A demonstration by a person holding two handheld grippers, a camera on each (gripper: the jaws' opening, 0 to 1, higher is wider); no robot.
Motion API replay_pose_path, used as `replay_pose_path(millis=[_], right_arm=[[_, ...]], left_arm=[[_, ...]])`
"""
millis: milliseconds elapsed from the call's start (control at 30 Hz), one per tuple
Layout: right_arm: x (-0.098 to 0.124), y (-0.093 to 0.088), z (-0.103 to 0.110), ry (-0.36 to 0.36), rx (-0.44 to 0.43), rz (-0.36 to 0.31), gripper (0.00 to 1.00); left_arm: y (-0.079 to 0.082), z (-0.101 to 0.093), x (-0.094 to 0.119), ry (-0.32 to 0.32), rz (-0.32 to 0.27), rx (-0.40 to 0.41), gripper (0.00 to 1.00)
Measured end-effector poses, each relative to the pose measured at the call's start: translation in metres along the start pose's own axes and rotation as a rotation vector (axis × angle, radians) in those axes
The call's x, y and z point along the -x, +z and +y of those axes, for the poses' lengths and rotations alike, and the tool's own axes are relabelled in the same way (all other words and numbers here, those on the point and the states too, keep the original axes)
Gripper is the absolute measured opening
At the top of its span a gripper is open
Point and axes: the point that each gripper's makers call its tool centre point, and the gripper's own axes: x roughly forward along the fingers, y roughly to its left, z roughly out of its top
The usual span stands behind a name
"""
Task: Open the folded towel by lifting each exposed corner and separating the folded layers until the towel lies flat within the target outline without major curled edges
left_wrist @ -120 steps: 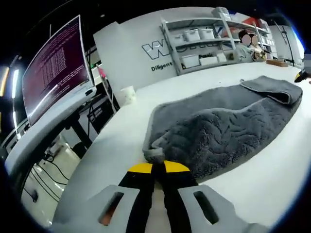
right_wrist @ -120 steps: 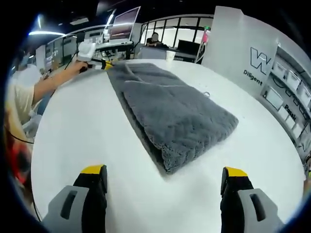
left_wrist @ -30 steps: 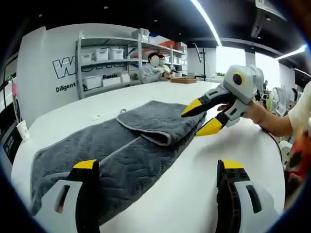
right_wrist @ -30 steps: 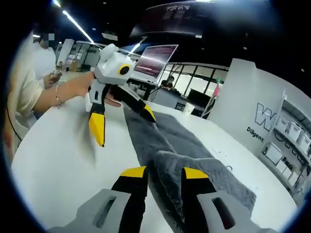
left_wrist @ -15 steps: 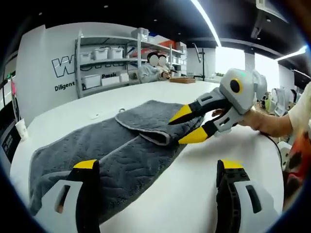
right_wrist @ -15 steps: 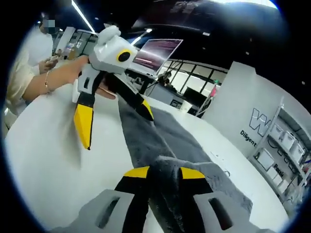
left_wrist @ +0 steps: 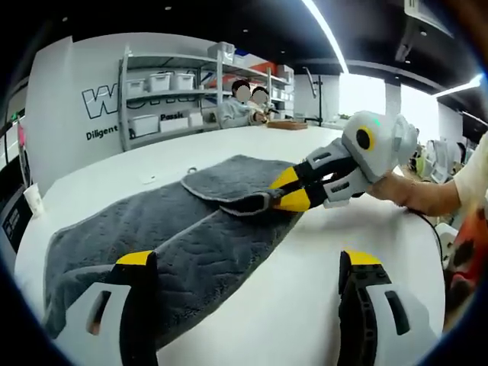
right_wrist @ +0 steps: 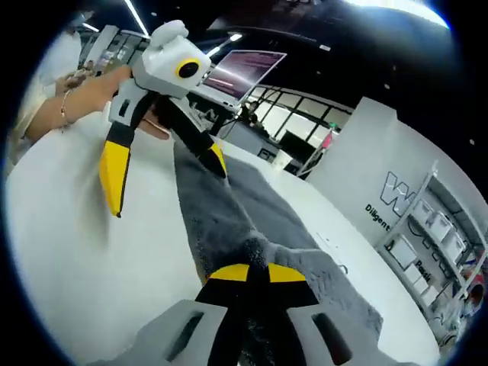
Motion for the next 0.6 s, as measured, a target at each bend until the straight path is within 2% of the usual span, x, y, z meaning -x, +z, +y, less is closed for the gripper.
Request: replay_pose_path(millis=[100,233,433,600], right_arm=[[0.004,0.000,-0.004,-0.004,-0.010,-0.020,0.00],[0.009,-0.003,-0.019,-0.044,-0.029,-0.026,0.00],[0.031,-0.007,-0.058,-0.149,-0.094,-0.061,0.00],[0.050,-0.017,-0.095,-0.242,-0.167,-0.069,0.00]], left_arm=[[0.000,0.001,0.000,0.010,-0.003,0.001,0.96],[0.001,0.000,0.001,0.001,-0.004,0.002,0.96],[-0.001,-0.002,-0.001,-0.005,0.007,-0.001,0.96],[-0.002,-0.002,-0.001,-0.005,0.010,0.001,0.96]])
